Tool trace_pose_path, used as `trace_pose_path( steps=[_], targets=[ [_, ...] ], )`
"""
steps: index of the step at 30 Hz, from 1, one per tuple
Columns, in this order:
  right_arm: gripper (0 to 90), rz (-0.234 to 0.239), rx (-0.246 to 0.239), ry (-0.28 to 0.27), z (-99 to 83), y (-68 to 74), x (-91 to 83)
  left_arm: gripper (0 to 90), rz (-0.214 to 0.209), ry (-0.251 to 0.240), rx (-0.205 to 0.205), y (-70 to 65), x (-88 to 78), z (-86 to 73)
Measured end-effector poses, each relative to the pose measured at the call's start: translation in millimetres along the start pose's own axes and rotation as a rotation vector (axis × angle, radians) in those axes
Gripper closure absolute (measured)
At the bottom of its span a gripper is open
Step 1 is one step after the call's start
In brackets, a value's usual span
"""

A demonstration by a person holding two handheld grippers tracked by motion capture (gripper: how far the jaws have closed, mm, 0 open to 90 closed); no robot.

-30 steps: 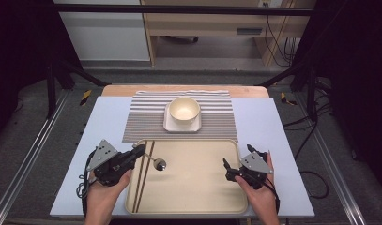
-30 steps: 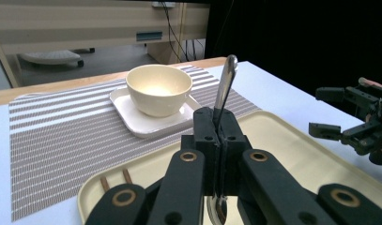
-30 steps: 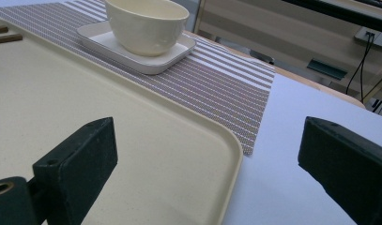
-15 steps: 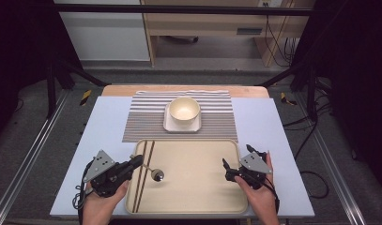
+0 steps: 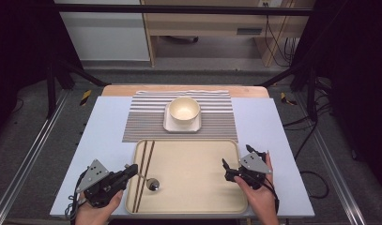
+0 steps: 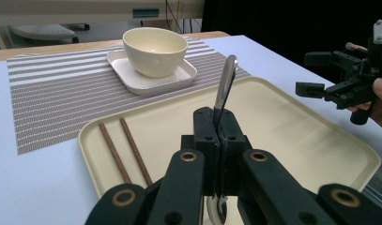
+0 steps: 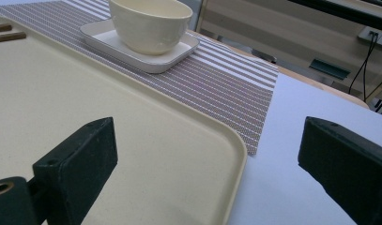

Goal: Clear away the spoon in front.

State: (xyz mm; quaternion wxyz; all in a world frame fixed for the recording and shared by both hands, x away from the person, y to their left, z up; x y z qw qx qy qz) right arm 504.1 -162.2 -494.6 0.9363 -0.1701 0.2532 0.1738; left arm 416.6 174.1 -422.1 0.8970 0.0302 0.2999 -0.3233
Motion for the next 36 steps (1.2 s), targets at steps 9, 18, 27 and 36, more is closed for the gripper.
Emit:
trace_pose_path(
  steps=[9, 18, 27, 36],
  targets=[
    [5.1, 0.002, -0.007, 0.005, -0.5, 1.1, 1.0, 88.6, -0.005, 0.058, 0.007, -1.6, 1.0, -7.5],
    [5.0, 0.007, -0.005, 0.008, -0.7, 2.1, 1.5, 82.1, 0.004, 0.091, 0.014, 5.8, 21.4, 2.6],
    [5.0, 0.009, -0.011, 0.009, -0.7, 2.2, 1.3, 79.2, 0.034, 0.112, 0.033, 20.9, 55.7, 21.0],
    [5.1, 0.013, -0.01, 0.006, -0.1, 2.2, 1.0, 81.8, 0.017, 0.199, 0.02, 36.1, 90.7, 20.9]
  ],
)
Point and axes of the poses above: each handheld gripper's, and its own axes: x roughly forward along the jaws, z roughly out of its top, y roughly to its left, the point moved 9 cm from there along x, roughly forward along the jaws, and after that the axes turned 13 degrees about y, right-handed, at the moved point
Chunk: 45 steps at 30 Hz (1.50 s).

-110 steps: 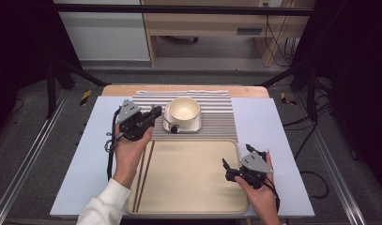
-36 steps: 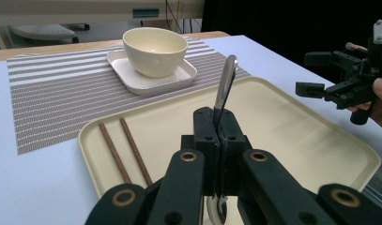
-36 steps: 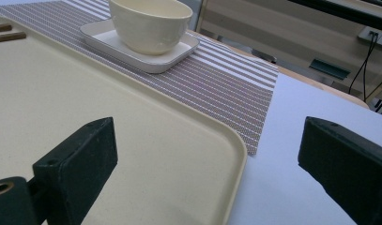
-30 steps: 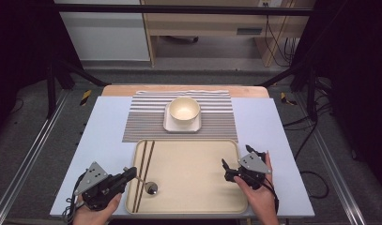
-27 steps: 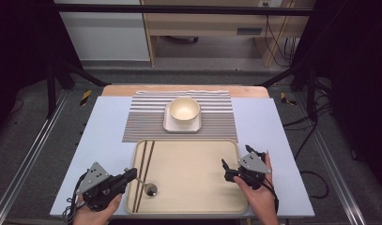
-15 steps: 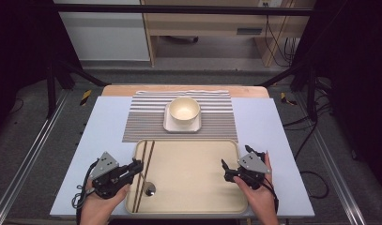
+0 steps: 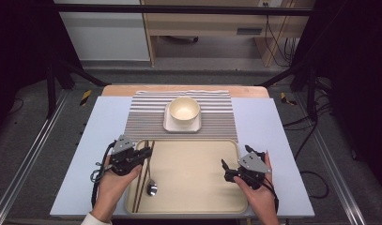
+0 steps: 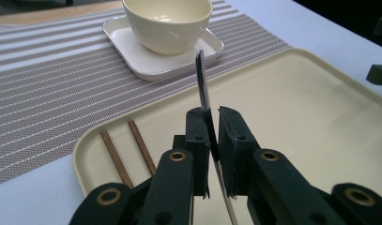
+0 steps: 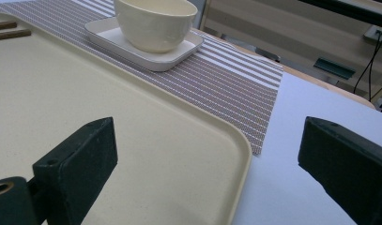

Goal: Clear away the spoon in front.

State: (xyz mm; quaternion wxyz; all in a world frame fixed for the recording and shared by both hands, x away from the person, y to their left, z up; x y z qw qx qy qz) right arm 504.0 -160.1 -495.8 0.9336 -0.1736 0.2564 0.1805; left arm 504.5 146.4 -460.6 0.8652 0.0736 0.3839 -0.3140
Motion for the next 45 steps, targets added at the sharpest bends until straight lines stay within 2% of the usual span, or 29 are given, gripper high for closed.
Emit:
trace_pose_path(
  steps=[7, 15, 26, 36, 39, 45],
  targets=[
    [5.1, 0.002, -0.003, 0.0, 0.1, 0.6, -0.1, 80.7, -0.015, 0.051, -0.002, 4.3, 16.5, -2.7],
    [5.1, 0.004, -0.008, 0.004, 0.0, 2.0, 0.4, 79.4, -0.027, 0.085, -0.002, 5.9, 24.5, -8.4],
    [5.1, 0.007, -0.013, 0.008, -0.4, 3.0, 1.0, 75.9, -0.031, 0.147, 0.019, 4.5, 38.1, -22.0],
    [5.1, 0.011, -0.017, 0.011, -0.8, 3.7, 1.6, 73.3, -0.026, 0.171, 0.011, 5.9, 49.4, -29.8],
    [5.1, 0.012, -0.017, 0.012, -0.8, 3.9, 1.7, 69.7, -0.008, 0.184, 0.017, 6.8, 51.7, -31.9],
    [5.1, 0.009, -0.018, 0.012, -1.0, 3.7, 1.7, 66.3, 0.002, 0.177, 0.011, 6.1, 54.3, -32.6]
  ],
)
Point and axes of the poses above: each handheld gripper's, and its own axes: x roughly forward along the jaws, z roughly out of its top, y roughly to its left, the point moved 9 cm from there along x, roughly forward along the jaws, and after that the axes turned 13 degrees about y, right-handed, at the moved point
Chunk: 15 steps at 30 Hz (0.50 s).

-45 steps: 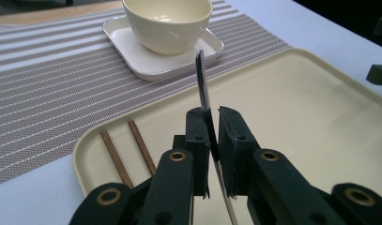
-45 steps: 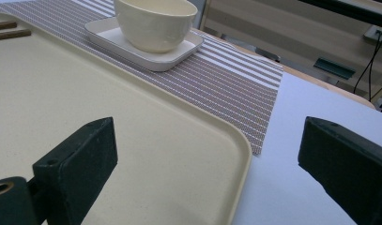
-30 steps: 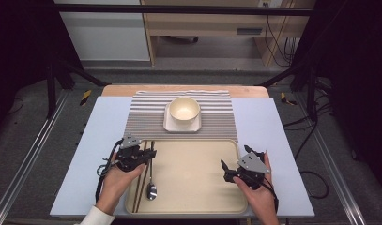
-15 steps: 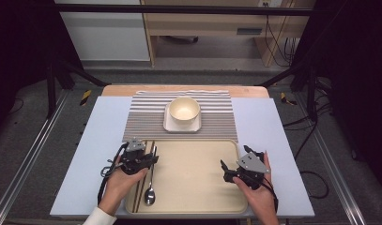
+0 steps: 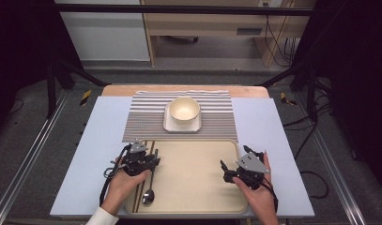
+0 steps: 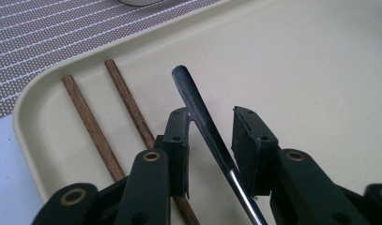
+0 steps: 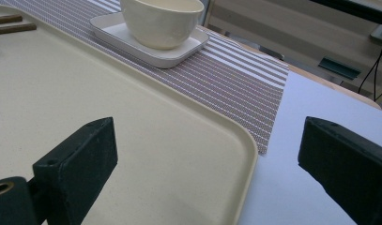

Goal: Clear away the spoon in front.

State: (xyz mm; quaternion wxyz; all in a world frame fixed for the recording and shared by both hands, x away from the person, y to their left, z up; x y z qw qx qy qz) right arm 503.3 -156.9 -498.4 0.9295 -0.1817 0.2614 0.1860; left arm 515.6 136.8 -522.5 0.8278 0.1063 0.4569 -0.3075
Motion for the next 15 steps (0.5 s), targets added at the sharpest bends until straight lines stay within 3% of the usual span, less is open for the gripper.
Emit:
trace_pose_path(
  steps=[10, 15],
  targets=[
    [5.1, 0.0, -0.001, 0.0, 0.0, 0.1, 0.3, 55.0, 0.034, -0.001, 0.007, -0.4, 0.3, 1.6],
    [5.1, 0.002, -0.002, 0.002, -0.1, 0.7, 0.3, 44.1, 0.081, 0.006, 0.045, -1.5, 0.0, 4.2]
  ],
)
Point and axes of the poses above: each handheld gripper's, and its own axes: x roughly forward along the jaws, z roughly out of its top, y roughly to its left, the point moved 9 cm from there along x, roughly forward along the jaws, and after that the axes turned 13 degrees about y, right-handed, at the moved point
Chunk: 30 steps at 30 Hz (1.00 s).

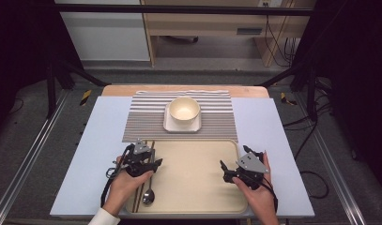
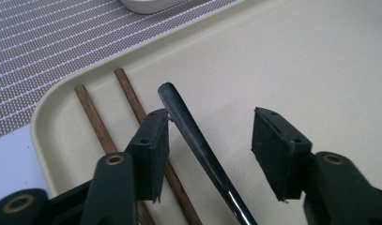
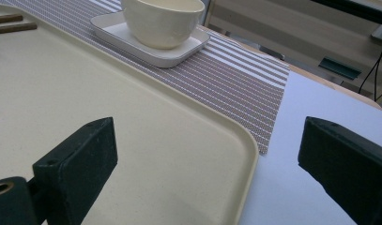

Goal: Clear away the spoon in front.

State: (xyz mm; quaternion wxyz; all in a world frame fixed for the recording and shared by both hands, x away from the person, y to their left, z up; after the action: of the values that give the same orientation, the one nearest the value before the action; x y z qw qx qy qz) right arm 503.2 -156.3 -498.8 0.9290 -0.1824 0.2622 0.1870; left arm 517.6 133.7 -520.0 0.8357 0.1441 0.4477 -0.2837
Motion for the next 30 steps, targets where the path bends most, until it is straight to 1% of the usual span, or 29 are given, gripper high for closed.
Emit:
trace_pose_path(
  steps=[1, 3, 6, 8, 9, 10, 12, 13, 15, 17, 18, 19, 20, 24, 27, 30],
  targets=[
    [5.1, 0.0, -0.002, 0.0, -0.1, -0.1, 0.1, 42.4, -0.001, 0.004, 0.01, -1.3, 0.1, 0.4],
    [5.0, 0.0, -0.001, 0.001, -0.2, -0.2, 0.2, 40.6, -0.006, -0.004, 0.012, -4.1, 1.2, 2.1],
    [5.0, 0.0, -0.001, 0.0, -0.1, -0.3, 0.1, 37.0, 0.012, 0.009, 0.045, -5.7, 3.2, 2.9],
    [5.0, 0.001, -0.001, 0.0, -0.1, -0.3, 0.0, 34.7, 0.01, 0.011, 0.057, -8.1, 5.2, 4.0],
    [5.0, 0.002, 0.0, 0.0, -0.1, -0.3, -0.1, 33.5, -0.001, 0.015, 0.059, -10.1, 5.6, 4.3],
    [5.0, 0.001, 0.0, -0.001, 0.0, -0.4, -0.2, 32.3, -0.006, 0.005, 0.061, -11.8, 6.8, 5.9],
    [5.1, 0.002, 0.0, -0.002, 0.1, -0.6, -0.2, 29.4, -0.004, 0.005, 0.067, -12.5, 7.8, 7.5],
    [5.1, 0.001, -0.001, -0.002, 0.0, -0.7, -0.2, 28.2, -0.008, 0.008, 0.064, -13.0, 7.9, 8.2],
    [5.0, 0.001, -0.002, -0.001, 0.0, -0.7, -0.3, 25.6, -0.014, -0.002, 0.057, -14.4, 8.6, 10.8],
    [5.0, 0.001, -0.004, 0.0, -0.1, -0.5, -0.4, 23.8, -0.009, -0.001, 0.062, -14.5, 8.1, 12.5],
    [5.0, 0.001, -0.003, 0.0, -0.1, -0.2, -0.3, 22.6, -0.007, -0.009, 0.065, -14.8, 8.4, 14.3],
    [5.0, 0.002, -0.004, -0.001, 0.1, 0.0, -0.1, 21.6, -0.013, -0.006, 0.068, -15.7, 8.0, 15.1],
    [5.0, 0.002, -0.01, 0.0, 0.0, 0.0, -0.1, 20.9, -0.01, -0.016, 0.075, -16.1, 8.2, 17.5],
    [5.0, 0.001, -0.012, 0.002, -0.1, 0.6, 0.1, 19.3, -0.014, -0.02, 0.085, -16.2, 7.8, 22.3],
    [5.0, 0.0, -0.013, 0.001, -0.1, 0.4, -0.1, 19.3, -0.027, -0.025, 0.075, -18.1, 7.6, 24.5],
    [5.0, 0.001, -0.014, 0.001, -0.1, 0.4, 0.3, 19.2, -0.024, -0.022, 0.083, -18.7, 8.1, 24.8]
  ],
)
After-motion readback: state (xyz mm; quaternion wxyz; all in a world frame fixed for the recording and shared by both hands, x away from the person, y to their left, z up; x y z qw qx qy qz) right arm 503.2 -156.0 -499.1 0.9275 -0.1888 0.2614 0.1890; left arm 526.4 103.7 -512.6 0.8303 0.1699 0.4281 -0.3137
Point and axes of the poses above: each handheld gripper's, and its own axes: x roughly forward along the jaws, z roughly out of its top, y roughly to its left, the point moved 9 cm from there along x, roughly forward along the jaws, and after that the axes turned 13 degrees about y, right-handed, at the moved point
